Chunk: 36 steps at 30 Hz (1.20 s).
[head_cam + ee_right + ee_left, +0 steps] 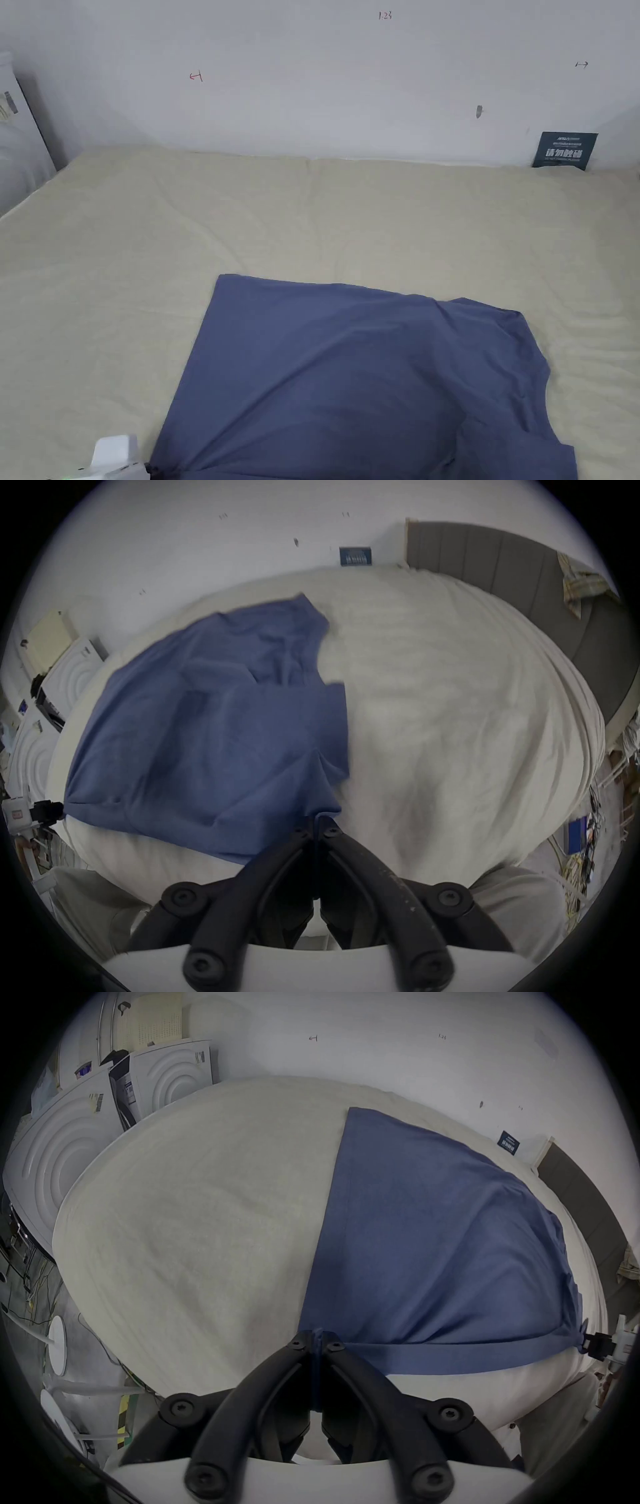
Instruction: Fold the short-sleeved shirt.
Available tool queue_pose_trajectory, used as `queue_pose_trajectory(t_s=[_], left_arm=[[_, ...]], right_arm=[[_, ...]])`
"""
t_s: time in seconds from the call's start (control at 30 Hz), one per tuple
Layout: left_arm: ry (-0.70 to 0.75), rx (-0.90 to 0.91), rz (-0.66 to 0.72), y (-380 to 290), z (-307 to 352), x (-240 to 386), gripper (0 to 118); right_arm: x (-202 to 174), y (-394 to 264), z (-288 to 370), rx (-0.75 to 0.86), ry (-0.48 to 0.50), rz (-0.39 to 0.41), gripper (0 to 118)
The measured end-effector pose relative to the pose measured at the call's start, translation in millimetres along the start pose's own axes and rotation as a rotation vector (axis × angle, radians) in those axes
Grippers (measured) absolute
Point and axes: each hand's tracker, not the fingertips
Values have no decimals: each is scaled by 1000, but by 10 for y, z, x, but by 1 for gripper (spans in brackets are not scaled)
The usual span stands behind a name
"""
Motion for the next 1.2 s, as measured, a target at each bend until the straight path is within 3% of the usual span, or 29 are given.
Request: queue_pose_trajectory(t_s=[0.07,0.1,0.13,0.2,0.23,0.57,0.67,0.7,0.77,0.83,0.87,0.97,1.1,1.2], left_arm=[[8,-8,10,49,33,28,9],[7,-13,11,68,59,33,23],[2,-14,11,98,128,46,49],[-2,-7,14,173,220,100,109],[-15,19,21,246,301,148,117],[-109,579,-23,926,1354,788,113],[-122,700,-24,975,1533,918,105],[-122,727,-29,976,1574,955,97],[-133,784,-47,940,1641,1016,77],[-133,806,-65,922,1659,1075,18],[-121,807,-68,918,1657,1108,1],[-178,719,-78,919,1621,1089,1],[-121,664,-132,835,1489,1049,1],[-127,531,-80,754,1339,873,1]], right_arm=[[-40,34,55,23,-11,-2,7],[-61,70,96,19,-17,-3,19],[-83,109,155,21,-15,-3,40],[-152,223,319,91,-24,23,94],[-207,323,430,142,-23,51,106],[-860,1035,1635,705,5,173,108],[-997,1055,1826,804,-25,210,107],[-1024,1055,1850,830,-40,218,101],[-1084,1032,1913,869,-60,229,74],[-1117,1022,1924,880,-64,234,19],[-1120,1015,1928,885,-58,236,3],[-1149,979,1932,905,-59,240,1],[-1115,964,1878,883,-55,240,1],[-1087,920,1825,855,-42,224,1]])
